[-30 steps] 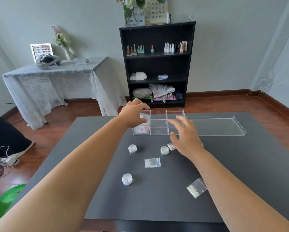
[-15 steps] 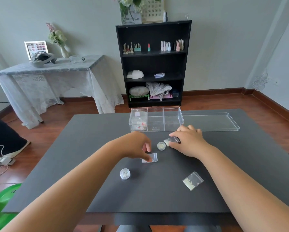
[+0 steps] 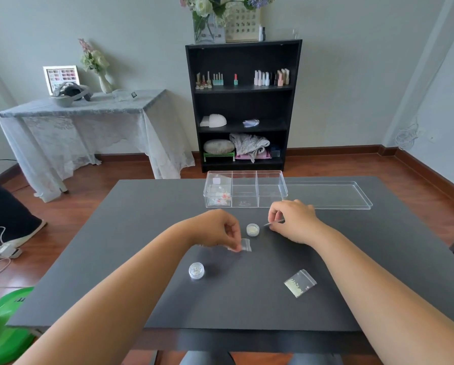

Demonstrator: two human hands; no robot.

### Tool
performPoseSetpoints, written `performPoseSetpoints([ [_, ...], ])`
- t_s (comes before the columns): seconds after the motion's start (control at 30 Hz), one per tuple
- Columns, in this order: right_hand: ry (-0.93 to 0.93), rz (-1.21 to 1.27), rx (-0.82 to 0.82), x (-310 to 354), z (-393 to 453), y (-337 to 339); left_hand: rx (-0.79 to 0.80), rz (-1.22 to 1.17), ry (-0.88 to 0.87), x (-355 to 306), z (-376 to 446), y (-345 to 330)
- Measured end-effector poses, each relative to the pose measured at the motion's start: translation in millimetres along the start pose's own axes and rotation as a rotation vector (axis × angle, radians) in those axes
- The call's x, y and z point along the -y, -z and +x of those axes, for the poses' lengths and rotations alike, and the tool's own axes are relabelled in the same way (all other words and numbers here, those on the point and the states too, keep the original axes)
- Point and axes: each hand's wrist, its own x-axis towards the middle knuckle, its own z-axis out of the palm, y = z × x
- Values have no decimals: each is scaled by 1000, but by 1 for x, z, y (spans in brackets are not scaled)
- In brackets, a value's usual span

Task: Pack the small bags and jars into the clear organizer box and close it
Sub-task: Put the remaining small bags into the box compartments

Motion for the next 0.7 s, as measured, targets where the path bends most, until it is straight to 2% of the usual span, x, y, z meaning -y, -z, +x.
performPoseSetpoints([
  [0.2,30,201,-64,-5,-2,7,-420,-206,-69,-14,16,27],
  [0.33,75,264,-165,-4,0,13,-611,-130,-57,-20,41,45],
  [0.43,94,309,-251,-5,1,18,-594,-17,-45,-26,58,50],
  [0.57,54,401,-343,-10,0,20,-554,106,58,-26,79,49],
  [0.7,49,408,-345,-15,4,21,-540,241,104,-18,94,46],
])
